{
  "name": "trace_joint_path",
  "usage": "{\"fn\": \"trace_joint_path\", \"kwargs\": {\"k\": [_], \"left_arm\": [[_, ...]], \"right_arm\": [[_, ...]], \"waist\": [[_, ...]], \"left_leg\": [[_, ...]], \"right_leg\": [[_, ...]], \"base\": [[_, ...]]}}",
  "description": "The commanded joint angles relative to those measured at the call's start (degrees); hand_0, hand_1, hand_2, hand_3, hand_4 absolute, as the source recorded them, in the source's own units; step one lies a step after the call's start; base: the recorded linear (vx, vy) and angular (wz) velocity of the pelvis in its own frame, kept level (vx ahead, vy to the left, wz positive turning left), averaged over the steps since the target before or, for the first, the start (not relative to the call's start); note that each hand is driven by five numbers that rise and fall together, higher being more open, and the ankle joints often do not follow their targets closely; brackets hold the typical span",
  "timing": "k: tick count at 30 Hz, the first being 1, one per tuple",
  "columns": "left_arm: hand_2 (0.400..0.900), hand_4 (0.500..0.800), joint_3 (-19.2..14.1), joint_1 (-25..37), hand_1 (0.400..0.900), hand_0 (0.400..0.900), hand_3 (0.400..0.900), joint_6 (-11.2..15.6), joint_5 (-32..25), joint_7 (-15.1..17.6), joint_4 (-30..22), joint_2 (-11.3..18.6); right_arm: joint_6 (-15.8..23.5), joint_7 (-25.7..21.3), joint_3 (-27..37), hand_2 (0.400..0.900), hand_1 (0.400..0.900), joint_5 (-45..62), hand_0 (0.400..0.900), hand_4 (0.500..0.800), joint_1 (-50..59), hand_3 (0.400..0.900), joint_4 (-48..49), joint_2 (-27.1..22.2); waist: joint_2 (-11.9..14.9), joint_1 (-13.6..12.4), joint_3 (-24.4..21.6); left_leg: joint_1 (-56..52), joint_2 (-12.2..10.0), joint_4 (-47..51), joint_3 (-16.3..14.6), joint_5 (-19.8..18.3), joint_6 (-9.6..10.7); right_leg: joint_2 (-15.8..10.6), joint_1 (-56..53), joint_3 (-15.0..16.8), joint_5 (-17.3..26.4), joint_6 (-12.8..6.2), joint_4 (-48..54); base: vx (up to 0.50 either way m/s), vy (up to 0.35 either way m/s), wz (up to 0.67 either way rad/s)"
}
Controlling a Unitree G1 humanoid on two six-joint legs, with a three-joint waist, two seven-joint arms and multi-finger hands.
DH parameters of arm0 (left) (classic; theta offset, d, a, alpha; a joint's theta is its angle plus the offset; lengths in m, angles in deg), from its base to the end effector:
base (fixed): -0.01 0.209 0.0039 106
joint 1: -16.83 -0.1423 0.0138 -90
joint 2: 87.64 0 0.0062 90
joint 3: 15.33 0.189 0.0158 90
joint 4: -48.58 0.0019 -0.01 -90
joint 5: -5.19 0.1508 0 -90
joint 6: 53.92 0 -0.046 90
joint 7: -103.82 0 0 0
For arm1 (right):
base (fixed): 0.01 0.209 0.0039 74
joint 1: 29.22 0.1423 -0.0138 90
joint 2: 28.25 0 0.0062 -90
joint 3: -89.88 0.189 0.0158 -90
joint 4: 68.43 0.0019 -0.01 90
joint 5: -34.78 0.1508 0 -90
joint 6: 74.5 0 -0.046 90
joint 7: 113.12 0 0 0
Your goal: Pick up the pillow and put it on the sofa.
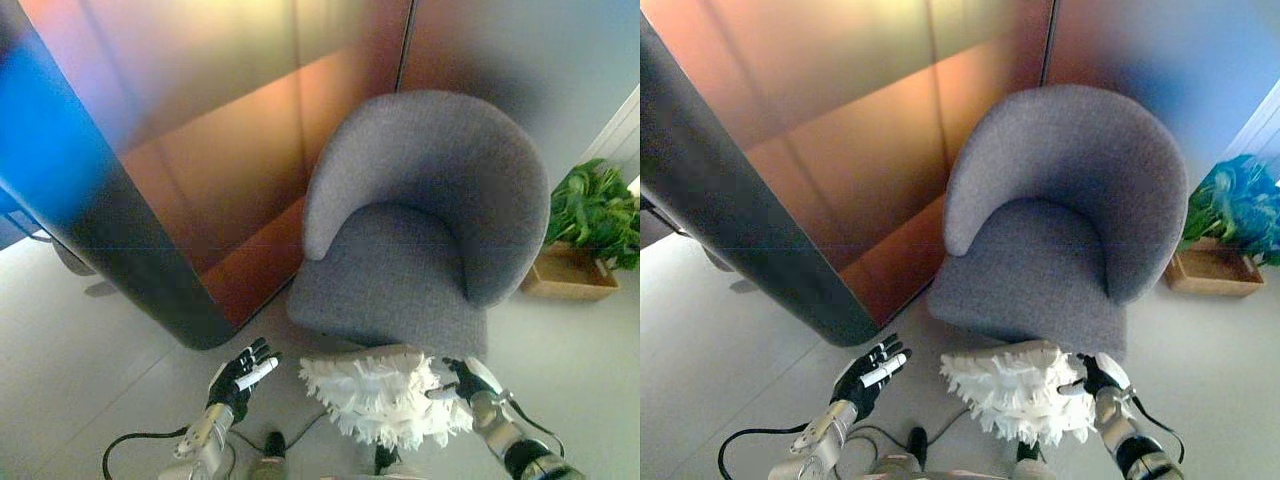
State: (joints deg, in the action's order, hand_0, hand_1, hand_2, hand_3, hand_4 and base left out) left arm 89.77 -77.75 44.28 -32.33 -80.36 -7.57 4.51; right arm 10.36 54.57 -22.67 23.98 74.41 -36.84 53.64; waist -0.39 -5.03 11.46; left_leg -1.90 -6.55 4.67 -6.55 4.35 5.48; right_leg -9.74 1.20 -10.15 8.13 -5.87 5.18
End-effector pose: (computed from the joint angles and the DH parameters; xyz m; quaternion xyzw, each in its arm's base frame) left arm 0.1497 0.2059 -0.0751 -0.1314 0.2766 0.0126 0.9519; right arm 0.1900 -0.2503 -0.0775 -0.4223 0.3843 -0.0055 0.8210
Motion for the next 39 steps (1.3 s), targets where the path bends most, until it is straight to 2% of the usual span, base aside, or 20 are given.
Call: {"fn": "trace_joint_path", "kwargs": {"k": [1, 10, 19, 24, 29, 36, 39], "left_arm": [[0.900, 0.800, 2.33, 10.29, 0.900, 0.900, 0.900, 5.30, -3.28, 0.27, -3.45, 1.52], [0.900, 0.800, 4.15, 17.65, 0.900, 0.900, 0.900, 7.21, -5.73, 2.46, -3.56, 1.51], [0.900, 0.800, 5.59, 21.28, 0.900, 0.900, 0.900, 8.63, -6.42, 3.90, -5.95, 2.26], [0.900, 0.800, 6.19, 22.99, 0.900, 0.900, 0.900, 9.26, -6.27, 5.29, -7.87, 2.55], [0.900, 0.800, 6.19, 23.86, 0.900, 0.900, 0.900, 9.25, -6.29, 5.62, -7.93, 2.58], [0.900, 0.800, 5.44, 23.60, 0.900, 0.900, 0.900, 8.82, -5.66, 4.86, -7.94, 2.08], [0.900, 0.800, 5.11, 23.50, 0.900, 0.900, 0.900, 8.44, -5.53, 4.49, -7.79, 1.91]], "right_arm": [[0.64, -3.59, -1.72, 0.900, 0.900, 1.67, 0.900, 0.800, 13.43, 0.900, -1.26, -5.26], [-1.28, -3.35, -3.71, 0.900, 0.900, 3.87, 0.900, 0.800, 25.26, 0.900, -4.33, -7.49], [-1.97, -2.14, -4.96, 0.900, 0.900, 5.73, 0.900, 0.800, 31.53, 0.900, -6.69, -9.49], [-3.21, 0.35, -6.05, 0.900, 0.900, 6.44, 0.900, 0.800, 34.20, 0.900, -8.38, -9.54], [-3.78, 1.95, -6.26, 0.900, 0.900, 6.45, 0.900, 0.800, 35.12, 0.900, -9.30, -9.18], [-3.33, 6.44, -6.40, 0.900, 0.900, 5.42, 0.900, 0.800, 34.05, 0.900, -9.54, -8.90], [-3.23, 9.72, -6.30, 0.900, 0.900, 4.57, 0.900, 0.800, 33.67, 0.900, -9.53, -8.95]], "waist": [[-0.11, -2.06, 4.70], [-1.35, -2.11, 11.20], [-1.65, -2.53, 15.38], [-1.93, -2.61, 17.56], [-2.17, -2.61, 18.24], [-2.09, -2.40, 18.13], [-1.94, -2.36, 17.88]], "left_leg": [[2.02, -0.35, -3.32, 5.47, -2.78, 0.08], [8.12, 0.32, -5.10, 6.27, -2.16, 0.24], [12.86, 0.74, -7.48, 6.57, -1.66, 0.43], [14.75, 0.91, -8.18, 6.48, -1.41, 0.45], [14.70, 1.17, -7.77, 6.22, -1.33, 0.40], [13.52, 1.42, -7.08, 5.58, -1.43, 0.44], [12.88, 1.33, -7.05, 5.04, -1.50, 0.56]], "right_leg": [[-5.76, 0.04, 0.40, -0.30, -5.77, -2.88], [-5.88, 5.57, 1.26, 0.58, -5.72, -3.67], [-5.73, 9.53, 1.23, 1.14, -5.52, -4.72], [-5.66, 11.47, 1.21, 1.49, -5.30, -5.21], [-5.82, 11.86, 1.21, 1.56, -5.28, -5.32], [-5.88, 11.25, 1.28, 1.51, -5.28, -5.08], [-6.06, 10.83, 0.97, 1.52, -5.35, -5.08]], "base": [[-0.12, 0.008, -0.02], [-0.14, 0.000, -0.01], [-0.07, -0.023, 0.02], [-0.05, -0.015, 0.02], [-0.01, -0.001, 0.01], [0.00, 0.000, 0.00], [0.00, 0.000, 0.00]]}}
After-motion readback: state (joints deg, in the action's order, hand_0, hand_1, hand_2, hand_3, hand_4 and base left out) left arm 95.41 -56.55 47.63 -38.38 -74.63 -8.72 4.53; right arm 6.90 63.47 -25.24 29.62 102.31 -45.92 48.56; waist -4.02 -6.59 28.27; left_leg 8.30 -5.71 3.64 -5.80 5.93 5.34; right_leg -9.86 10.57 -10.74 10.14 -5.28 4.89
